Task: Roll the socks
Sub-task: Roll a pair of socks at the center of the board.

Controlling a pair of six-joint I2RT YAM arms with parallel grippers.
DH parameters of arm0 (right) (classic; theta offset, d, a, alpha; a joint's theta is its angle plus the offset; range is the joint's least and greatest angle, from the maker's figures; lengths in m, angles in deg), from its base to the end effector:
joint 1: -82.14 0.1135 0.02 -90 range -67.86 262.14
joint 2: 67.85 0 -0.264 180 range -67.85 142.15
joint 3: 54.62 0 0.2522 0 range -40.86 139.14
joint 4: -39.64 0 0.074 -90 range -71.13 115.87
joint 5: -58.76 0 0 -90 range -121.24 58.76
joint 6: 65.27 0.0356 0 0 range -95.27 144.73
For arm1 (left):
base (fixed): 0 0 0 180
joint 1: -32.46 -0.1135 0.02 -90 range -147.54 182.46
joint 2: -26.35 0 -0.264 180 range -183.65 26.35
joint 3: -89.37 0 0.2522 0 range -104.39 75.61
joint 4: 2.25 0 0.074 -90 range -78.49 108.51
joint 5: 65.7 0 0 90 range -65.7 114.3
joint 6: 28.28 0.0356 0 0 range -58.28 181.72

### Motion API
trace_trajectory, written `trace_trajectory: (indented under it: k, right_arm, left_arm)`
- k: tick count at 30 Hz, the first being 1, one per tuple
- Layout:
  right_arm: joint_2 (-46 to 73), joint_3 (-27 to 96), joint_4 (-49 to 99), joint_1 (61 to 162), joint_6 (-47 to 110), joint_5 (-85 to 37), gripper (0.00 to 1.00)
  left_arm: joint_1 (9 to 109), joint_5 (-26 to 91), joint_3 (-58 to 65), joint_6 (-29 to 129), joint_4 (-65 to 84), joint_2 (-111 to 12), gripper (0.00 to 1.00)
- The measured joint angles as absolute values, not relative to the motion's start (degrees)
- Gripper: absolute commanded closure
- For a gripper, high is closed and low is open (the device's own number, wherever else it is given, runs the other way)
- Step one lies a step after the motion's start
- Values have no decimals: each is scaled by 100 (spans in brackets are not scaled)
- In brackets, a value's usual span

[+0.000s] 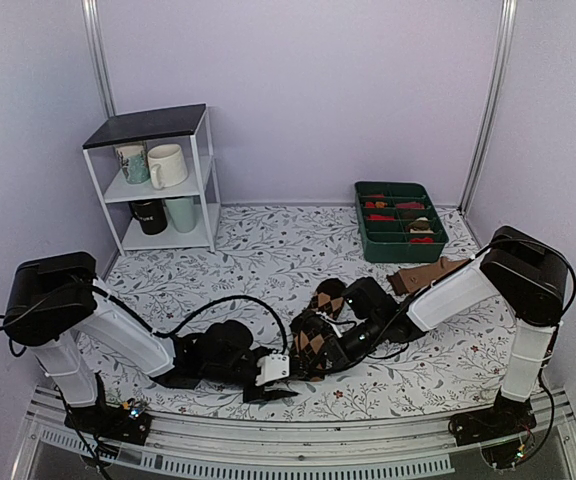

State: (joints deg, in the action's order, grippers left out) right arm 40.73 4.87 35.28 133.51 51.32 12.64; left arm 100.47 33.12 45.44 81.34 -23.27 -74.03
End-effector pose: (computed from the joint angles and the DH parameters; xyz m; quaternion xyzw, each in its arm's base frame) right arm 0.1859 0.2721 0.0931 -0.3034 0.8351 0.4588 0.0029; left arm 0.1057 -0.2764 0.0997 0.6389 0.6150 -0.2497 0.3889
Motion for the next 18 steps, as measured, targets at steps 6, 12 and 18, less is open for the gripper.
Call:
trace_trajectory:
  k: [6,12,18]
  right_arm:
    - [4073,485,3539,13349,5158,1266,100]
    - [4073,485,3546,13349,5175,1268,100]
    - [4083,485,3557,13345,5175,1290,100]
  left_arm:
    - [10060,3093,4550,8121,-2338,-7396,43]
    - [10060,2978,4581,8123,-2373,-7352,44]
    - [10060,2991,4576,8121,-2336,-7359,51]
